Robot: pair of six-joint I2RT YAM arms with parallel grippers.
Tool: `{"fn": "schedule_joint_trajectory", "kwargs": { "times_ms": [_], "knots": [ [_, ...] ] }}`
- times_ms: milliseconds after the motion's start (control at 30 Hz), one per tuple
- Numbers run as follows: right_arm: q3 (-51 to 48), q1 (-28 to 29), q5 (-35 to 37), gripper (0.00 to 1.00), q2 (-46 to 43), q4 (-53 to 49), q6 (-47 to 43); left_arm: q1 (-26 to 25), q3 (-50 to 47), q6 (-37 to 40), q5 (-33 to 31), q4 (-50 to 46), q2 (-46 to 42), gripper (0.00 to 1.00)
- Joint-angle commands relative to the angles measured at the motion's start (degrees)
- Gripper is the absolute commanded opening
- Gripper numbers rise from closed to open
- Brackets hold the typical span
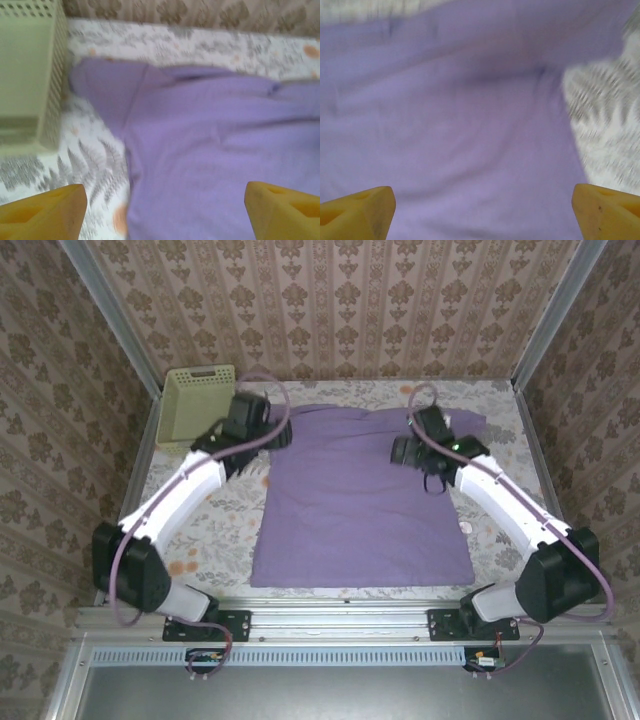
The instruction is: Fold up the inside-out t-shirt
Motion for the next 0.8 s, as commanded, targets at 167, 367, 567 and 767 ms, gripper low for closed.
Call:
{"fn": "schedule_joint_trajectory", "kwargs": {
  "times_ms": [167,367,567,767],
  "knots": [
    [-17.0,18.7,-0.9,0.95,-5.9,-6.3,11.4,-9.5,-26.0,-11.7,0.6,2.6,-15.2,0.83],
    [-26.0,25.9,-4.0,0.94,-5.9,-0.5,20.9,-17.4,-34.5,-16.7,2.3,8.9,-14.4,0.82],
    [-31.1,27.3,-4.9,0.86,-5.7,2.4,25.1,-17.6,-37.7,-19.2,4.0,14.0,-10.7,0.79],
    [-32.5,28.6,-5.0,0.72,-7.0,-1.3,26.6,-16.6,-37.6,-19.5,2.2,14.1,-6.9,0.78]
  ]
}}
